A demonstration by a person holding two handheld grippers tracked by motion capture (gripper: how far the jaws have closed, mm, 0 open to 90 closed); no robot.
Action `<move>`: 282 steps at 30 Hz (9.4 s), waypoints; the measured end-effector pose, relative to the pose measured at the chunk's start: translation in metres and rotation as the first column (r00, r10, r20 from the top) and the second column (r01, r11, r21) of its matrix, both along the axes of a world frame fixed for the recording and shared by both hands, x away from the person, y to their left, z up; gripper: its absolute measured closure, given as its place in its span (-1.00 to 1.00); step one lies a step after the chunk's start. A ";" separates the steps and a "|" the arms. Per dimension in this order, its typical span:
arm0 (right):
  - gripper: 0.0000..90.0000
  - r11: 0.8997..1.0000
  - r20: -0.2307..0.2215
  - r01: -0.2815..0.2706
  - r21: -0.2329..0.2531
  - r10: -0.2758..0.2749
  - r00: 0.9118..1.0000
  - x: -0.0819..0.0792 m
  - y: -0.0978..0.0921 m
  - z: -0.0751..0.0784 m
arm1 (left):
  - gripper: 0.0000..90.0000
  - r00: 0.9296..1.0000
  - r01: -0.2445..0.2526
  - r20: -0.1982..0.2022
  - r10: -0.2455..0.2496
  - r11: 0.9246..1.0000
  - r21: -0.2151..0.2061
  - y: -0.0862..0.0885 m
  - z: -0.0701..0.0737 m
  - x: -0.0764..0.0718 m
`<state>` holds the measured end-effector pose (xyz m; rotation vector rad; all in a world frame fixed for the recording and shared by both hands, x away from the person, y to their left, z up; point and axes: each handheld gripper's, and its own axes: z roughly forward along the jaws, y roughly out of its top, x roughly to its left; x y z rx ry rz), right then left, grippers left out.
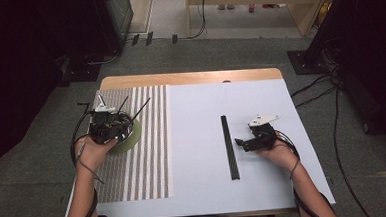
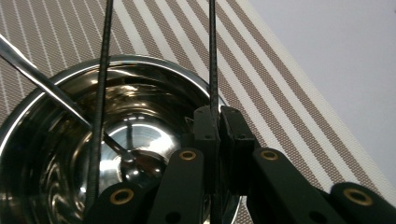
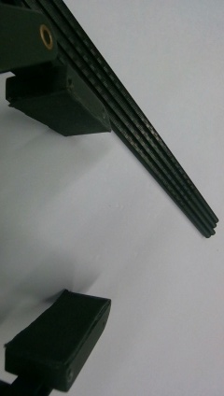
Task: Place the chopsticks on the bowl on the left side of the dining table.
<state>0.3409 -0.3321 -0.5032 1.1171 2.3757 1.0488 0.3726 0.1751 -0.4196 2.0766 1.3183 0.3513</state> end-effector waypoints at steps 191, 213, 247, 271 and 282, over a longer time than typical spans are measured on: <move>-0.70 1.000 0.001 0.000 0.000 0.000 1.000 0.000 0.000 0.000 | -0.24 0.977 -0.146 0.163 0.135 0.987 0.060 0.064 -0.017 -0.086; -0.70 1.000 0.000 0.000 0.001 0.000 1.000 0.000 0.000 0.000 | -0.21 0.967 -0.193 0.175 0.185 0.981 0.029 0.084 -0.024 -0.080; -0.70 1.000 0.001 -0.001 -0.001 0.001 1.000 0.000 0.000 0.000 | -0.15 0.950 -0.268 0.165 0.265 0.963 -0.007 0.110 -0.026 -0.062; -0.70 1.000 0.003 -0.001 -0.002 0.001 1.000 0.000 0.000 0.000 | -0.12 0.946 -0.279 0.178 0.272 0.960 0.014 0.122 -0.028 -0.038; -0.70 1.000 0.001 0.000 0.000 0.000 1.000 0.000 0.000 0.000 | -0.09 0.950 -0.266 0.170 0.263 0.964 -0.005 0.121 -0.025 -0.033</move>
